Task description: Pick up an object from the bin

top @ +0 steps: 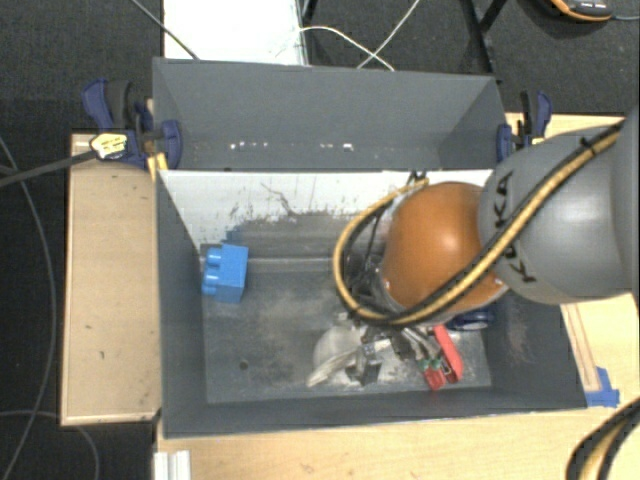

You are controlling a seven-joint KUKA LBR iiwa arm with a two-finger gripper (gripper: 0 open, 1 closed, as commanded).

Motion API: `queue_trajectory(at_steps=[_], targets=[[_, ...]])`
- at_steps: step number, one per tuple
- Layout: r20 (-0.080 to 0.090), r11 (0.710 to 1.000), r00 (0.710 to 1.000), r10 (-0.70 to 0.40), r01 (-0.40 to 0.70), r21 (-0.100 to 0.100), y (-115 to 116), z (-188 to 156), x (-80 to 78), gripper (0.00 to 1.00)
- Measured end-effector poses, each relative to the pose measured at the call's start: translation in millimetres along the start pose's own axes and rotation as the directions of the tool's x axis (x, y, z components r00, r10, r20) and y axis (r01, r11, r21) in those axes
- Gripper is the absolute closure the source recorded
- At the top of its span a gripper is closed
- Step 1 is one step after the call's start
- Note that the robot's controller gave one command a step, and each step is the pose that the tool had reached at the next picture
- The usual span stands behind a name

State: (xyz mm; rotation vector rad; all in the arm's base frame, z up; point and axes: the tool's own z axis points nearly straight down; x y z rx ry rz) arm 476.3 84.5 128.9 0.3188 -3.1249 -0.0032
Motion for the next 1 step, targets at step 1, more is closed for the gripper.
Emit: queue_trajectory(at_steps=[1], targets=[[-0.001, 1.0, 1.0, 0.003, -0.003, 0.0, 0.0, -24.0, 0.1, 1.0]])
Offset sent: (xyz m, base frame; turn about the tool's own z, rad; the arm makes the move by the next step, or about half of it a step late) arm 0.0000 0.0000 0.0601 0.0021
